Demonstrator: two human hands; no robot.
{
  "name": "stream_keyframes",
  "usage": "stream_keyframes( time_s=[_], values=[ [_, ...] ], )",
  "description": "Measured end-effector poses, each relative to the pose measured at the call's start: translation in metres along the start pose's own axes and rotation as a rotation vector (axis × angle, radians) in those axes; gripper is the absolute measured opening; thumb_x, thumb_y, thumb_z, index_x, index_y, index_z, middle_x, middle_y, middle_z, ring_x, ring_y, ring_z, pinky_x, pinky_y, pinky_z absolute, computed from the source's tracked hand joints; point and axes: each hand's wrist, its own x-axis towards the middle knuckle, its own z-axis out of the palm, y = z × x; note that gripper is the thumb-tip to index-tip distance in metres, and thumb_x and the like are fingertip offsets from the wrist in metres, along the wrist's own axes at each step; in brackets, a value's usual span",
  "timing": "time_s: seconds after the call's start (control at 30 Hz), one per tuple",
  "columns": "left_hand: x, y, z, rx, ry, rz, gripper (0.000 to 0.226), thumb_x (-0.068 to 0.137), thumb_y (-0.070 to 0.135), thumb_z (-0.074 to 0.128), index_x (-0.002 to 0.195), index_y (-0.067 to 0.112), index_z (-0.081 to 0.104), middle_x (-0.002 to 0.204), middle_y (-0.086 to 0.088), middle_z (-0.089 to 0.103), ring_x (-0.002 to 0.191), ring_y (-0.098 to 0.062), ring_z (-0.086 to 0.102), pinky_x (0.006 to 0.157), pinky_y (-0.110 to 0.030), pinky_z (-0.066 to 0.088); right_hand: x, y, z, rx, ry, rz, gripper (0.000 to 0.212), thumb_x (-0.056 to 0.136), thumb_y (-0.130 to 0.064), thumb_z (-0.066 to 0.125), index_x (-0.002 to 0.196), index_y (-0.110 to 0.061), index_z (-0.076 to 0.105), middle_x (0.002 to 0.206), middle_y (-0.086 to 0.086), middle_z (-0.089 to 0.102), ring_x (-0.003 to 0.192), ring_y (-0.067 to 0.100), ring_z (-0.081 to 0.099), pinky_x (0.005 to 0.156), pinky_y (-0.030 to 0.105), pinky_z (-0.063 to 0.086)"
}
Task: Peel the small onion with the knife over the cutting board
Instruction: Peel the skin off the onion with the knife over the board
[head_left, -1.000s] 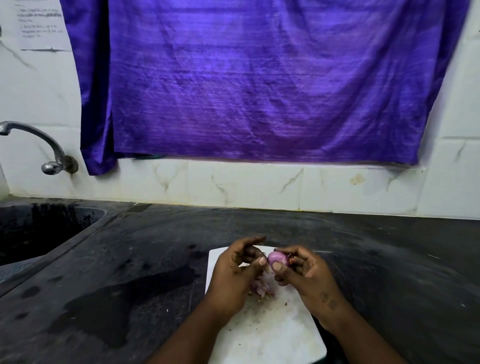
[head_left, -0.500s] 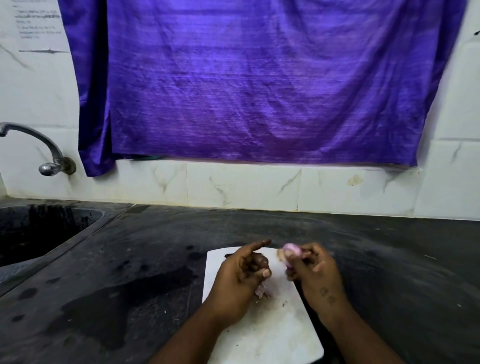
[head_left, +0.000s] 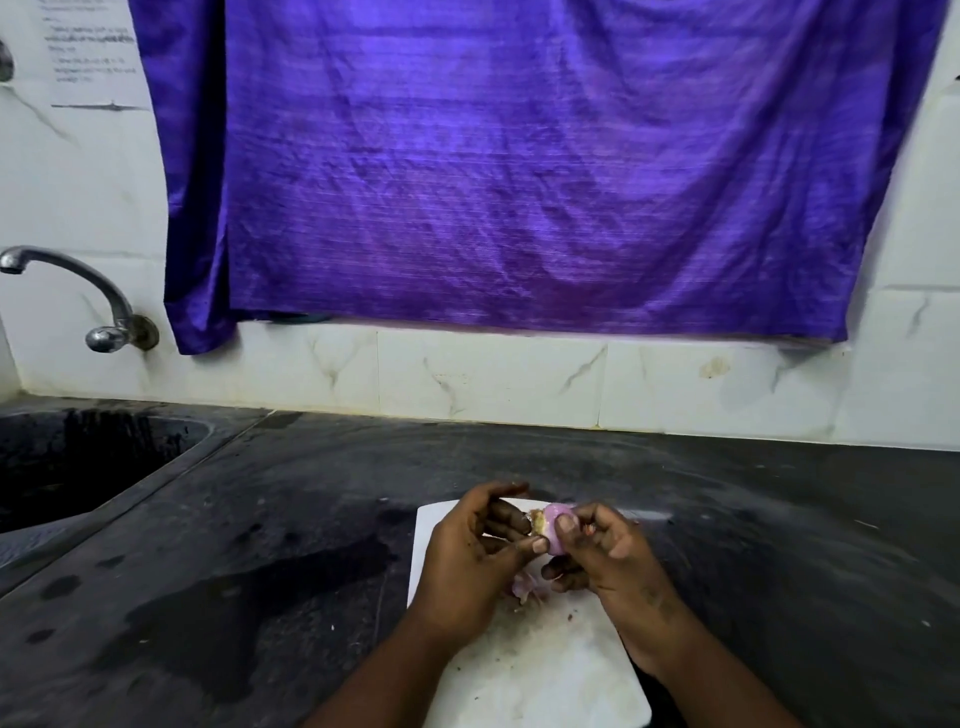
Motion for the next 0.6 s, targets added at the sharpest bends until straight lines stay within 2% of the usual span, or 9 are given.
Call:
stream_keyframes(
  time_s=[0.07,0.13,0.23,0.37,0.5,0.6],
  values=[
    [-0.001,0.0005,0.0008,0.016,-0.003,0.009,0.052,0.083,-0.006,0.08,0.121,0.028,0.07,0.095,-0.016,0.071,0.075,-0.014,0.071,0.061,-0.035,0.063,0.0018,0.0023,-0.0002,-0.023,0.006,-0.011,0.016,0.094,-0.009,0.063,0.106,0.002,0.06,0.079,0.01,0.076,0.06,0.016,0.072,0.051,0.026,0.057],
    [-0.0019,0.0015,0.0011,0.017,-0.004,0.012,0.05,0.086,-0.006,0.077,0.124,0.025,0.068,0.097,-0.018,0.07,0.071,-0.015,0.072,0.061,-0.035,0.063,0.0032,0.0038,-0.0016,-0.051,0.021,-0.039,0.023,0.088,-0.015,0.068,0.104,-0.001,0.06,0.082,0.013,0.076,0.063,0.017,0.072,0.053,0.028,0.058],
    [-0.0005,-0.0016,-0.0001,-0.004,0.0,0.005,0.05,0.089,-0.002,0.076,0.123,0.034,0.068,0.093,-0.016,0.072,0.074,-0.029,0.075,0.062,-0.04,0.063,0.0032,0.0047,-0.0029,-0.088,0.021,-0.067,0.035,0.078,-0.026,0.073,0.103,-0.005,0.061,0.085,0.014,0.078,0.069,0.02,0.072,0.06,0.032,0.059],
    [-0.0012,-0.0019,-0.0017,-0.005,-0.015,0.014,0.048,0.091,0.0,0.074,0.125,0.033,0.067,0.092,-0.017,0.072,0.079,-0.035,0.074,0.064,-0.038,0.064,0.0033,0.006,-0.0039,-0.075,0.013,-0.079,0.034,0.076,-0.027,0.074,0.1,-0.005,0.062,0.085,0.015,0.078,0.07,0.021,0.071,0.063,0.033,0.06],
    [-0.0039,0.004,-0.0022,-0.096,-0.068,0.022,0.045,0.093,0.001,0.073,0.13,0.026,0.065,0.095,-0.024,0.068,0.072,-0.03,0.07,0.061,-0.038,0.062,0.0043,0.0064,-0.0059,-0.076,0.059,-0.099,0.025,0.081,-0.01,0.077,0.1,-0.003,0.063,0.087,0.017,0.076,0.067,0.024,0.071,0.06,0.031,0.06],
    [-0.0011,-0.0004,-0.005,-0.169,-0.03,-0.025,0.04,0.095,-0.002,0.069,0.125,0.024,0.068,0.093,-0.022,0.068,0.076,-0.039,0.071,0.062,-0.046,0.062,0.0069,0.0084,-0.0092,-0.126,0.123,-0.146,0.023,0.079,0.0,0.08,0.098,-0.007,0.067,0.085,0.013,0.077,0.068,0.023,0.07,0.058,0.028,0.058]
  ],
)
